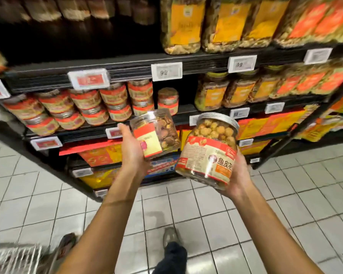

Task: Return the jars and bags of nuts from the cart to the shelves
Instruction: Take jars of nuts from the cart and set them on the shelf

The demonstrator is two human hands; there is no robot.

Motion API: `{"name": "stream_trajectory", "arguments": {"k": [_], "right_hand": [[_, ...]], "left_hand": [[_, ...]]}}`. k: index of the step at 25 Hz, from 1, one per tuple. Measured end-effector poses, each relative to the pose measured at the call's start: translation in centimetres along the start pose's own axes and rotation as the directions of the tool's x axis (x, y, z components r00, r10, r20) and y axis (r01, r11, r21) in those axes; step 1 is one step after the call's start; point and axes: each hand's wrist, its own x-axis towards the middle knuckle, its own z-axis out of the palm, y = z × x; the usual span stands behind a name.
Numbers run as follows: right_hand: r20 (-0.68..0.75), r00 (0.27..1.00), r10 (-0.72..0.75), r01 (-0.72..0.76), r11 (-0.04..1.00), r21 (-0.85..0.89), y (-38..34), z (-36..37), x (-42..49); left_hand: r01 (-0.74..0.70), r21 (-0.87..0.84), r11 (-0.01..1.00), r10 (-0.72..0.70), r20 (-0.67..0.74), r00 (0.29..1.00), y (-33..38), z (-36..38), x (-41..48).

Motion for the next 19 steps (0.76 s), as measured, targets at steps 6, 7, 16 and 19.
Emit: {"name": "stream_trajectory", "arguments": {"k": [6, 7, 16, 19], "right_hand": [[-0.036, 0.999, -0.012, 0.011, 0.999, -0.032, -6.0, -1.5, 10.1], [-0.033, 0.999, -0.003, 0.002, 1.000, -0.022, -6.6, -1.7, 11.0], [0.060, 0.995, 0.079, -0.074, 0.994, -0.080, -7.9, -6.1, 18.7], [0.078, 0.993, 0.085, -0.076, 0.991, -0.115, -7.7, -7.1, 20.1]], "left_hand": [[-0.143, 0.164, 0.976, 0.187, -0.291, 0.938, -2.4, 5.5, 12.1], [-0.182, 0.156, 0.971, 0.224, -0.318, 0.921, -2.6, 5.9, 13.1], [-0.582, 0.353, 0.732, 0.681, -0.374, 0.629, -5.3, 9.0, 19.0], [-0.536, 0.406, 0.740, 0.672, -0.420, 0.610, -5.9, 9.8, 21.3]]}}
